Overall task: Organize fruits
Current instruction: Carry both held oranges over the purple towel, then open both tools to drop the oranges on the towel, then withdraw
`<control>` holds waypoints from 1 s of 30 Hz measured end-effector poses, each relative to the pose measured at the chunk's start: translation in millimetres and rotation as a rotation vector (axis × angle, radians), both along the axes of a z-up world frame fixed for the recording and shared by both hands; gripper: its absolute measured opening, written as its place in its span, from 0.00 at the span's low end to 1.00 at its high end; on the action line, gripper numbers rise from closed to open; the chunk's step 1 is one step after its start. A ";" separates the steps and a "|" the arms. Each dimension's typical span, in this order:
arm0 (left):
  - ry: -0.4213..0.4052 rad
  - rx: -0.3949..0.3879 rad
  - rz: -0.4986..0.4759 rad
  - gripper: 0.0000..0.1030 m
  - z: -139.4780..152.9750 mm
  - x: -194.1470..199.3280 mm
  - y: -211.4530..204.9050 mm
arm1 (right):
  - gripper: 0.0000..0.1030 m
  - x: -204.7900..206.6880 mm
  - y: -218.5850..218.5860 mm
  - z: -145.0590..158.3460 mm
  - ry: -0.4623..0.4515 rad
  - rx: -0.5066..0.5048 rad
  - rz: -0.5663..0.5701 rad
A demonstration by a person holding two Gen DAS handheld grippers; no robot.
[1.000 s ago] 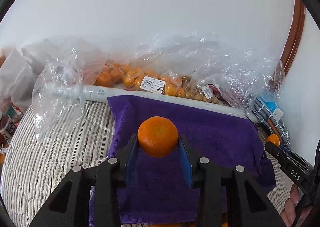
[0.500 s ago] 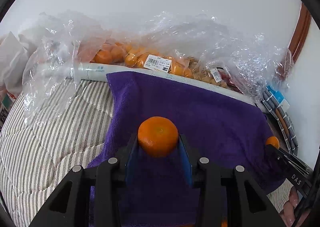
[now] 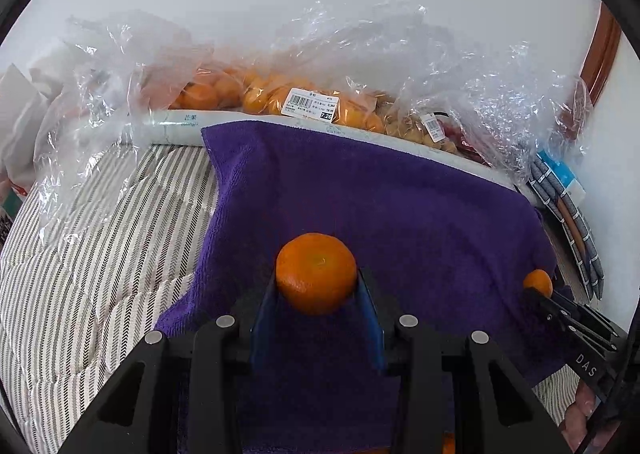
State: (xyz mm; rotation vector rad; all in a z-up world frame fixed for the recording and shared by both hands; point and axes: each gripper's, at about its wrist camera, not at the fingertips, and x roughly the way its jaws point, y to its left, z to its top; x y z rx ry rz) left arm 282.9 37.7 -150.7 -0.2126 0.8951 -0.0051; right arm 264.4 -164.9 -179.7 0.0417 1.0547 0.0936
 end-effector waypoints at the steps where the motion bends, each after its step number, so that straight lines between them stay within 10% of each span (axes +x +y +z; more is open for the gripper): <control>1: 0.002 0.001 0.002 0.36 -0.1 0.1 0.0 | 0.31 0.2 0.2 -0.6 0.003 0.000 0.002; 20: 0.020 0.029 0.003 0.36 -4.8 1.1 -2.2 | 0.33 0.5 1.4 -3.7 0.023 -0.013 0.009; 30: -0.042 0.024 0.013 0.48 10.8 -7.6 -3.0 | 0.62 -4.7 -0.4 13.7 -0.025 -0.033 -0.006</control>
